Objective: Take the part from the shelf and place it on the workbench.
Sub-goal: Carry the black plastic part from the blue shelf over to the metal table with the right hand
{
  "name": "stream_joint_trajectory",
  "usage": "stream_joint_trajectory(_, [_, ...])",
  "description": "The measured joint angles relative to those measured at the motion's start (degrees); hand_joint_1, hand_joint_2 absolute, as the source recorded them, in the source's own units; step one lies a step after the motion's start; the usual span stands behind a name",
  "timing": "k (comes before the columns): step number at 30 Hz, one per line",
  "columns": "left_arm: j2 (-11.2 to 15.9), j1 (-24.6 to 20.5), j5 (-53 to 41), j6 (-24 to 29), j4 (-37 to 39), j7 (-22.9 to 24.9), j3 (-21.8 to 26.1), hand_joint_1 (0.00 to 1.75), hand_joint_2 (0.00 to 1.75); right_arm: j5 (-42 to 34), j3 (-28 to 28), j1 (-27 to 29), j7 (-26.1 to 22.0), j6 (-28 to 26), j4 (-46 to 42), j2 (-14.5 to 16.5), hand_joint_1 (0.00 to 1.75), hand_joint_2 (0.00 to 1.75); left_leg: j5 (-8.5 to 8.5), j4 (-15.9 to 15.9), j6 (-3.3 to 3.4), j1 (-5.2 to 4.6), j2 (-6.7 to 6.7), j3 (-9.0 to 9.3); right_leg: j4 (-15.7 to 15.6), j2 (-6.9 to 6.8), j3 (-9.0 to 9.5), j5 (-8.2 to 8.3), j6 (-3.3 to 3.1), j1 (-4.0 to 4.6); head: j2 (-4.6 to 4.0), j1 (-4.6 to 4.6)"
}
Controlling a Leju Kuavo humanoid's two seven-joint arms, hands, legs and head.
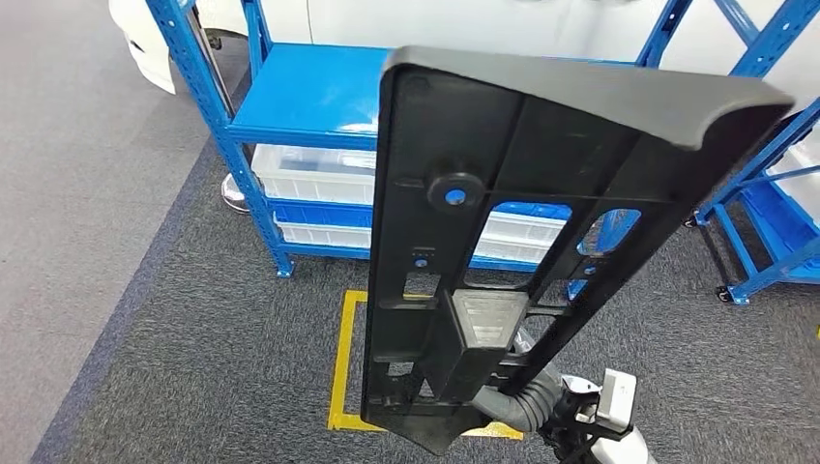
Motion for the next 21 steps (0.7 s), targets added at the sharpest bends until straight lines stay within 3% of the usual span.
stream_joint_trajectory(2, [0.00, -0.12, -0.09, 0.01, 0.00, -0.01, -0.15, 0.00, 1.75, -0.05, -0.45, 0.55, 0.15, -0.08, -0.60, 0.08, 1.50, 1.75, -1.90, 2.41, -0.54, 0.01, -0.52, -0.96, -0.68, 0.71, 0.13, 0.50, -0.64, -0.41, -0.01, 0.00])
stream_joint_trajectory(5, [0.05, -0.05, -0.15, 0.00, 0.00, -0.01, -0.39, 0.00, 1.75, -0.10, -0.86, 1.27, 0.16, -0.09, -1.06, 0.24, 1.50, 1.75, -7.03, 13.03, -1.01, 0.19, -1.65, -5.84, -0.78, 1.86, -0.07, 0.80, -1.05, -0.51, -0.01, 0.00])
stream_joint_trajectory(6, [0.07, 0.01, -0.15, 0.00, 0.00, 0.00, -0.46, 0.00, 1.75, -0.09, -0.96, 1.58, 0.16, -0.06, -1.08, 0.25, 1.50, 1.75, -7.59, 15.57, -1.11, 0.22, -1.74, -7.05, -0.68, 2.31, -0.17, 0.83, -1.08, -0.50, 0.00, 0.00])
stream_joint_trajectory(7, [0.09, 0.05, -0.14, 0.00, 0.00, 0.01, -0.51, 0.00, 1.75, -0.08, -1.04, 1.86, 0.17, -0.01, -1.10, 0.27, 1.50, 1.75, -6.95, 15.93, -1.14, 0.26, -1.78, -7.25, -0.55, 2.77, -0.24, 0.83, -1.08, -0.49, 0.00, 0.00])
stream_joint_trajectory(9, [0.13, 0.05, -0.11, 0.02, 0.00, -0.01, -0.56, 0.00, 1.75, -0.09, -1.25, 2.22, 0.19, 0.16, -1.22, 0.36, 1.50, 1.75, -3.08, 10.25, -1.04, 0.40, -2.25, -4.60, -0.20, 3.70, -0.30, 0.78, -0.97, -0.51, 0.00, 0.00])
stream_joint_trajectory(11, [0.19, 0.05, -0.02, 0.05, 0.00, -0.10, -0.61, 0.00, 1.75, -0.13, -1.61, 2.37, 0.23, 0.42, -1.43, 0.52, 1.50, 1.75, -0.35, 3.21, -0.74, 0.53, -3.77, -1.41, 0.35, 4.60, -0.64, 0.70, -0.55, -0.36, 0.00, 0.00])
stream_joint_trajectory(13, [0.22, 0.12, 0.07, 0.09, 0.00, -0.29, -0.63, 0.00, 1.75, -0.15, -2.02, 2.51, 0.31, 0.73, -1.57, 0.69, 1.50, 1.75, -0.05, 0.67, -0.34, 0.52, -4.60, -0.46, 0.70, 5.34, -1.23, 0.86, 0.13, -0.29, 0.00, 0.00])
stream_joint_trajectory(16, [0.25, 0.18, 0.09, 0.11, 0.00, -0.54, -0.64, 0.00, 1.75, -0.14, -2.50, 3.07, 0.40, 0.98, -1.80, 0.77, 1.50, 1.75, 0.57, 0.11, 0.73, 0.64, -3.59, -0.52, 1.20, 5.35, -1.84, 0.67, 1.20, -0.51, -0.01, 0.00])
stream_joint_trajectory(18, [0.28, 0.14, 0.10, 0.15, 0.00, -0.63, -0.65, 0.00, 1.75, -0.13, -2.73, 3.25, 0.45, 0.95, -1.91, 0.78, 1.50, 1.75, 0.96, -0.22, 1.29, 0.82, -2.74, -0.61, 5.46, 3.75, -3.79, -2.11, 1.86, -0.67, 0.00, 0.00])
stream_joint_trajectory(20, [0.29, 0.28, 0.11, 0.16, 0.00, -0.67, -0.64, 0.00, 1.75, -0.13, -2.78, 3.34, 0.49, 0.92, -1.94, 0.86, 1.50, 1.75, 1.01, -0.20, 1.39, 0.78, -1.84, -0.85, 13.33, 2.66, -7.39, -5.92, 2.44, -0.90, 0.00, 0.00])
stream_joint_trajectory(21, [0.29, 0.37, 0.11, 0.16, 0.00, -0.67, -0.64, 0.00, 1.75, -0.13, -2.78, 3.43, 0.51, 0.91, -1.94, 0.91, 1.50, 1.75, 1.01, -0.17, 1.39, 0.77, -1.32, -0.92, 16.30, 2.50, -8.71, -6.86, 2.65, -1.04, -0.01, 0.00])
